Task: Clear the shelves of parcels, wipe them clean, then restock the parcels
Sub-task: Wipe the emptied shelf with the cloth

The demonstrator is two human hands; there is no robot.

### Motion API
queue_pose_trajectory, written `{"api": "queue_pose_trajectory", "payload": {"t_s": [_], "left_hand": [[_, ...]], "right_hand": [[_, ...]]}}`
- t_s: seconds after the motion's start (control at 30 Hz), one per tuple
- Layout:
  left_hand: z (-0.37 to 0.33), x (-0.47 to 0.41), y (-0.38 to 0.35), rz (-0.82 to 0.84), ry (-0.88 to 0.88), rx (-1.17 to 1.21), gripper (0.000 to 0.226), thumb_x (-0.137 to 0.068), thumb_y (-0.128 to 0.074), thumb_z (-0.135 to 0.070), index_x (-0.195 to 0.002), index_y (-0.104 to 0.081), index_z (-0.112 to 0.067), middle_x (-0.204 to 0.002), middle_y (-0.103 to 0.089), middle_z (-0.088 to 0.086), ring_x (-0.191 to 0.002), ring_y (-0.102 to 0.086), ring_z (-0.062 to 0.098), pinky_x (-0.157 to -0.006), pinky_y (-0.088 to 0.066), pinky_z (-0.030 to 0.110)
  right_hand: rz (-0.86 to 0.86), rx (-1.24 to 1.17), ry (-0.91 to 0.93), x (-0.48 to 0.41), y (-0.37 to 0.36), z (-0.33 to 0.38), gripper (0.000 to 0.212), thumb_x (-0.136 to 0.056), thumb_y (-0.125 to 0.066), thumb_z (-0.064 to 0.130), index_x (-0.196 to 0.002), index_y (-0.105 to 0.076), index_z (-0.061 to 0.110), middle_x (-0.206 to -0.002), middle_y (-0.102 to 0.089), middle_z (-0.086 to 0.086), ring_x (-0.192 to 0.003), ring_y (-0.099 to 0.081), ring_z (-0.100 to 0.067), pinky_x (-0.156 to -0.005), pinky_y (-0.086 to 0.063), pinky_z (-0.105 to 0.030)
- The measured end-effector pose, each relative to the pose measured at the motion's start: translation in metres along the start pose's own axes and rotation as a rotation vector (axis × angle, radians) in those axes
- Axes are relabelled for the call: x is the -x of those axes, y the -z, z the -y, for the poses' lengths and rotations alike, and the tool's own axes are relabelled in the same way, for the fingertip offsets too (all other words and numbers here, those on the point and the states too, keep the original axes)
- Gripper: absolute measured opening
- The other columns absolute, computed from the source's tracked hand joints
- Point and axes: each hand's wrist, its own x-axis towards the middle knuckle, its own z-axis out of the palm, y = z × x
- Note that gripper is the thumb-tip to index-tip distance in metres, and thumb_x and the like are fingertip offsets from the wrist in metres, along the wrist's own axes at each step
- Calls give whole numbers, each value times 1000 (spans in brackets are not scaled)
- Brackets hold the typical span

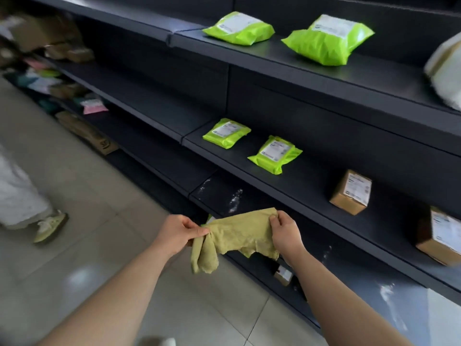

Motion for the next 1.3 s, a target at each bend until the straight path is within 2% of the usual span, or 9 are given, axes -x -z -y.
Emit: {"api": "queue_pose_trajectory", "payload": {"t_s": [0.27,0.37,0.57,0.7,0.83,0.97,1.07,1.23,1.3], "left_hand": [[5,-61,30,5,0,147,9,-78,-77,-10,-82,-71,-6,-86,-74,6,-85,-69,19,-74,-54,25],[2,-88,34,75,19,134,7,-89,-67,-14,-89,-67,-7,-92,-72,10,-93,-69,23,-73,-55,25],[-2,-137,31,156,93,-63,13,-99,-48,-21,-101,-55,-10,-110,-62,17,-103,-62,32,-92,-51,49],[-8,-160,28,416,261,48,26,-94,-58,-35,-97,-65,-10,-100,-72,13,-91,-69,25,-80,-56,38],[4,-182,25,531,220,-276,29,-78,-77,-31,-97,-69,-11,-89,-75,6,-83,-72,20,-72,-57,32],[15,-203,8,412,373,-65,13,-96,-56,-21,-108,-57,-15,-103,-68,13,-92,-67,29,-78,-57,49],[19,-219,-9,427,470,178,20,-103,-39,-19,-117,-53,-13,-105,-67,16,-92,-68,32,-68,-58,49],[21,-246,-25,490,568,387,39,-104,-32,-36,-119,-55,-9,-105,-70,22,-97,-68,36,-78,-55,52],[25,-262,-27,521,582,428,46,-101,-36,-43,-119,-57,-7,-109,-68,23,-101,-67,37,-83,-54,53]], "right_hand": [[-85,-33,-155,-28,-40,0,27,-102,-37,22,-87,-54,6,-66,-45,0,-56,-38,-13,-49,-35,-28],[-118,-36,-169,-33,-50,0,27,-102,-38,22,-84,-54,10,-68,-47,0,-58,-41,-14,-51,-36,-28],[-170,-63,-217,-44,-74,5,27,-101,-42,25,-78,-53,17,-64,-45,2,-56,-39,-12,-50,-35,-24],[-205,-89,-272,-57,-86,3,26,-101,-42,26,-81,-56,17,-65,-46,3,-58,-41,-11,-52,-37,-24],[-196,-119,-302,-74,-96,-2,27,-100,-44,26,-85,-57,8,-66,-45,1,-59,-40,-11,-55,-36,-27],[-60,-316,-325,-90,-108,3,23,-98,-52,25,-89,-63,8,-75,-56,-2,-69,-54,-15,-65,-51,-34],[169,-508,-354,-112,-117,7,16,-96,-56,15,-95,-70,7,-84,-69,-5,-79,-66,-19,-79,-57,-39],[341,-396,-384,-145,-130,2,24,-87,-59,7,-101,-68,-10,-84,-62,-16,-84,-59,-20,-79,-49,-31],[383,-392,-427,-158,-138,-1,25,-82,-67,13,-102,-73,-1,-97,-73,-9,-95,-66,-15,-91,-51,-28]]}}
